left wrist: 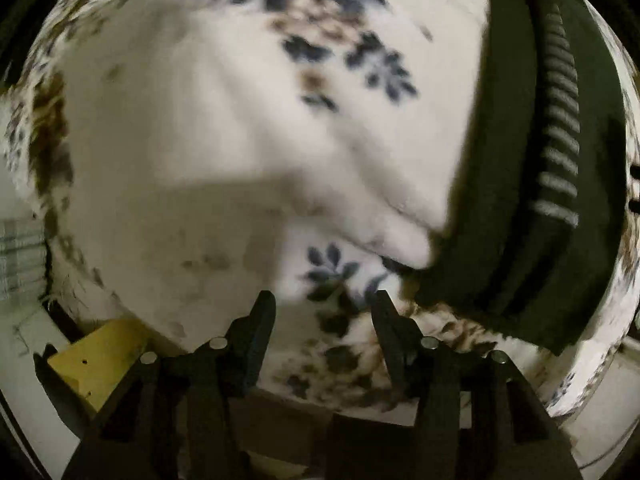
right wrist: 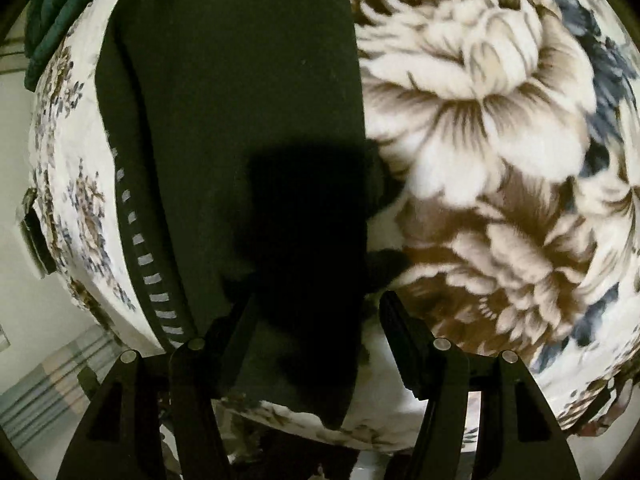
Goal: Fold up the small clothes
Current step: 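Lay the folded hem over the sweater and open both tools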
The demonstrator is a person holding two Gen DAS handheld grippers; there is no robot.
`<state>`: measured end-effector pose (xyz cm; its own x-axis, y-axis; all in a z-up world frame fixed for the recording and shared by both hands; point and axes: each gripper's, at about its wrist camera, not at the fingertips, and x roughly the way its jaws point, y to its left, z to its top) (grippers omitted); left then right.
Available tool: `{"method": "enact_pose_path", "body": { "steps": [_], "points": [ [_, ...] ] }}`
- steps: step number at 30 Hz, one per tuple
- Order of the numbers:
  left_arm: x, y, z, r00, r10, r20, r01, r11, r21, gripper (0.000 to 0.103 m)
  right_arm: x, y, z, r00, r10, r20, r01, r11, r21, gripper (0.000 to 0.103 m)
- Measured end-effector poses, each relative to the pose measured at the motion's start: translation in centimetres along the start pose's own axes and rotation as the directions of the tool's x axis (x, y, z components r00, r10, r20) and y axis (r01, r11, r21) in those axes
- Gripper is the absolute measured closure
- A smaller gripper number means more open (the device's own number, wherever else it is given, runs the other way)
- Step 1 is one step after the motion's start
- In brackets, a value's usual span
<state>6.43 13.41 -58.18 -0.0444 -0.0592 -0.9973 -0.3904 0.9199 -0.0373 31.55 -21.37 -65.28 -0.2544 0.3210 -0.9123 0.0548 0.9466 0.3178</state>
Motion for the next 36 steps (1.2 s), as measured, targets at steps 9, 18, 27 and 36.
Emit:
{"method": "enact_pose_path", "body": {
  "steps": [9,18,27,36],
  "points": [
    [-2.8,-10.5,2.6,0.959,-0.262,0.107,0.253,0.963,0.092,0.055,-2.6,2.8,2.5,0.998,0.031,0.047,-0.029,0.999,-0.042,0.038],
    [0.6,-10.2,4.2,0.985,-0.044,0.165,0.034,0.997,0.064,0.053,-7.7,1.0,7.4,0.994,0.026,0.104,-0.021,0.999,-0.047,0.038],
    [-1.5,1.6,5.2,0.982,-0.019,0.188,0.048,0.987,-0.152,0.055,-7.7,5.0,11.4,0.992,0.083,0.093,-0.074,0.992,-0.106,0.038],
    [-2.3,-5.2,9.1,0.963,-0.176,0.205,0.188,0.981,-0.041,0.055,0.8,17.2,18.4,0.968,0.247,0.042,-0.236,0.957,-0.171,0.038]
  ]
}}
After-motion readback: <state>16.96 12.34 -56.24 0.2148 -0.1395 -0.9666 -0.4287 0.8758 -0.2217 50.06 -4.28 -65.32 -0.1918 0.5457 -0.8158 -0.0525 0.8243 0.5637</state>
